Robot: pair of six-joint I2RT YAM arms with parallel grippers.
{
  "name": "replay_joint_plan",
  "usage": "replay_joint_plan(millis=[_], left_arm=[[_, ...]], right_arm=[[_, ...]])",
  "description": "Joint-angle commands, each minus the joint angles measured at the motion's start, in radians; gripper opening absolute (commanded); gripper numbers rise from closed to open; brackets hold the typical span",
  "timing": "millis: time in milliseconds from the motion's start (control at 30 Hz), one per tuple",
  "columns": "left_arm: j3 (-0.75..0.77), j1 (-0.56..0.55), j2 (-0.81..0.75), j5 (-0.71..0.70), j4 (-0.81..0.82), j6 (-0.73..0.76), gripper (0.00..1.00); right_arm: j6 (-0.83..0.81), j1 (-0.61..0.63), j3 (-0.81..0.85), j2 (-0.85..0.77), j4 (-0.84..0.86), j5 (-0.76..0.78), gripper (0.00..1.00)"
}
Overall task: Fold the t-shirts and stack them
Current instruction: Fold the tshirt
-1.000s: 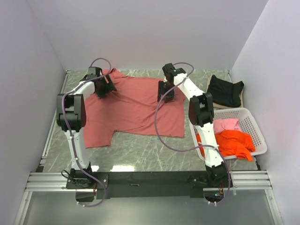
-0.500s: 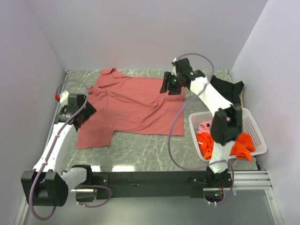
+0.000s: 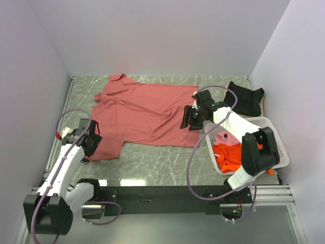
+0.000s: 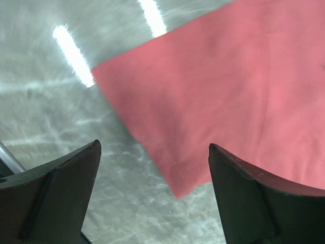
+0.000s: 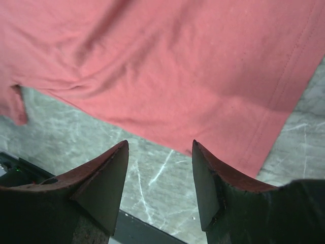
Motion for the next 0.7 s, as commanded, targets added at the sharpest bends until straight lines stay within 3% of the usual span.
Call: replay_joint_plan(millis=[0, 233, 467, 667], left_arm=[[-0.081, -0.003, -0.044, -0.014, 0.004, -0.227, 0.91], [-0.079, -0.003, 0.051, -0.117, 0.016, -0.315, 0.81], [-0.098, 0.012, 0.128, -0.128, 0.111, -0.329, 0.65], [-0.118, 0.04, 0.173, -0.112, 0.16, -0.326, 0.61]], right_arm=[[0.001, 0.006, -0.031, -0.1, 0.077, 0.002, 0.6], [0.026, 0.005, -0.158, -0.22, 0.097, 0.009, 0.6], [0.043, 0.003, -0.238, -0.295, 0.094, 0.028, 0.6], [0.047, 0.005, -0.267, -0.318, 0.091, 0.037, 0.6]])
